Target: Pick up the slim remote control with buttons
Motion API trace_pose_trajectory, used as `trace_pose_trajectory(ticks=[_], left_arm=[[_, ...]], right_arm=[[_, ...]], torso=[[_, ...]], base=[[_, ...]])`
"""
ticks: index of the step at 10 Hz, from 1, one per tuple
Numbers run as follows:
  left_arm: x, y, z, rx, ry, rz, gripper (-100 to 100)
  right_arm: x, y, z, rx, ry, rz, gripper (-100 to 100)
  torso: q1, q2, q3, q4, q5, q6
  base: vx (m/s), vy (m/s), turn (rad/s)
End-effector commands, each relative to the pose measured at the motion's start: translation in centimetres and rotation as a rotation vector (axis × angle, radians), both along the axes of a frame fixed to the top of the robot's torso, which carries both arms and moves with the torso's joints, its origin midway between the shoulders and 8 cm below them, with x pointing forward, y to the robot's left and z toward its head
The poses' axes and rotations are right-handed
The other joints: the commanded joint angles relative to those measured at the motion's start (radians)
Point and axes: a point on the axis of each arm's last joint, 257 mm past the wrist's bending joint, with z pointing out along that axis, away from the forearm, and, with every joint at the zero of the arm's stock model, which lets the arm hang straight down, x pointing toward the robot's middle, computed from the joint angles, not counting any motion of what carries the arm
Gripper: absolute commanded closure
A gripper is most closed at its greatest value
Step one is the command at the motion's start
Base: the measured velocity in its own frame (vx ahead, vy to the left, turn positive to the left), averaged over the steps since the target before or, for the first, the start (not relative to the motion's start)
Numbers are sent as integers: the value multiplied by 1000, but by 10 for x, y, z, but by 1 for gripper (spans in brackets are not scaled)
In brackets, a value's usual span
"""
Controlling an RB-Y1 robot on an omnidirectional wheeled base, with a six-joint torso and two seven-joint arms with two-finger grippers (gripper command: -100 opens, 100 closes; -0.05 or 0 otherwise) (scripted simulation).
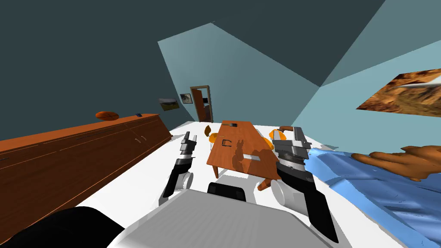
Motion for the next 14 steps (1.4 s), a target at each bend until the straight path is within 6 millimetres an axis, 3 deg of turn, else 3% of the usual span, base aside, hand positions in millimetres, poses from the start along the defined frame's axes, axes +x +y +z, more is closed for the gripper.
trace_pose_trajectory(ticks=[1,5,9,10,12,13,14], left_arm=[[0,0,0,0,0,0,0],[0,0,0,0,0,0,0],[0,0,0,0,0,0,0],[0,0,0,0,0,0,0],[0,0,0,0,0,0,0],[0,0,0,0,0,0,0],[0,0,0,0,0,0,0]], right_arm=[[4,0,-12,-58,39,-7,-100],[16,-8,-59,-215,173,-47,-100],[22,-34,-142,-430,386,-107,-100],[22,-34,-142,-430,388,-107,-100],[16,-53,-187,-552,501,-136,-100],[16,-56,-195,-550,518,-138,-100],[11,-66,-217,-613,576,-149,-100]], torso=[[0,0,0,0,0,0],[-7,5,3,1,-2,0],[-10,5,3,1,-2,0],[-9,6,3,1,-2,0],[-6,2,2,1,-1,0],[-8,3,2,1,-2,0],[-7,2,1,1,-2,0]], base=[[-53,-48,106],[-80,-105,170],[-84,-128,280],[-60,-74,102],[-60,-72,307],[-48,-78,147],[-37,-47,315]])
